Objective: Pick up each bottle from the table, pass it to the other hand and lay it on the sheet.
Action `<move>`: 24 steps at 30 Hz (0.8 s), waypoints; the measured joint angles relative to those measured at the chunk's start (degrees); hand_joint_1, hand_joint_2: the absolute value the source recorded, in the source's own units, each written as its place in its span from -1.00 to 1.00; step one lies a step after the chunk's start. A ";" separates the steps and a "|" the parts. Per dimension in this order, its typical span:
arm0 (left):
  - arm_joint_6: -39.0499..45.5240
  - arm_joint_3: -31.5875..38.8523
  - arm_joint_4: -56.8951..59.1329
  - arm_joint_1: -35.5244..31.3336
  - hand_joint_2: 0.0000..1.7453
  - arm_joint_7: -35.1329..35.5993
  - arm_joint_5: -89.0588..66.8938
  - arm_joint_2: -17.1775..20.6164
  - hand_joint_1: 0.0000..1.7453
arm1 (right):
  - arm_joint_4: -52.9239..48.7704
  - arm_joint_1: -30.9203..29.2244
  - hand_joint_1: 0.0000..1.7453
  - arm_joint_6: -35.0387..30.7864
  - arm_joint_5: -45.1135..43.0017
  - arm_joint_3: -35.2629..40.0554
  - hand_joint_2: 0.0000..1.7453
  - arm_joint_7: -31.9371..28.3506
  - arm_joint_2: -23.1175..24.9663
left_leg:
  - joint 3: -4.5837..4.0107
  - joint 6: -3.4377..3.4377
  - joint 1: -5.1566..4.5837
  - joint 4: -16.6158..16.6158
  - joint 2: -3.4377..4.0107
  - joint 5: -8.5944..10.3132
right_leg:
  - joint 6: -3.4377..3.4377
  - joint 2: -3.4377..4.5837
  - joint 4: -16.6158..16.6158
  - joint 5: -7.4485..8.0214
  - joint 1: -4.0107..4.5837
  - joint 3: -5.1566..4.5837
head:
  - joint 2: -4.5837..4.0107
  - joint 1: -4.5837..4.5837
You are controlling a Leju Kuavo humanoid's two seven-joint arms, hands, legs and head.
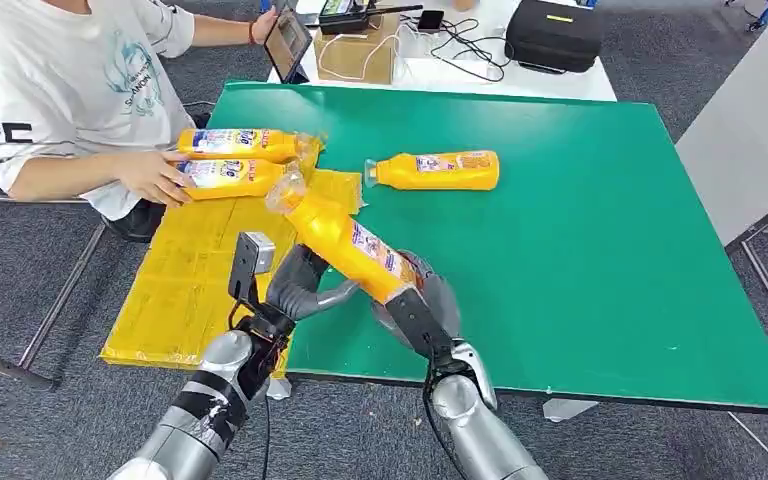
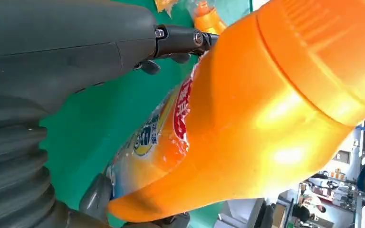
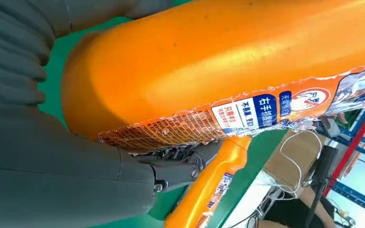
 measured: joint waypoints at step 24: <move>-0.05 -1.53 -0.39 -1.31 1.00 1.29 3.46 0.02 -1.00 | 11.65 -6.49 1.00 0.81 3.54 5.81 1.00 -0.04 5.86 | -0.01 -0.01 0.00 0.00 0.01 0.01 | 0.00 0.00 0.01 0.00 0.00 -0.04 | 0.00 0.00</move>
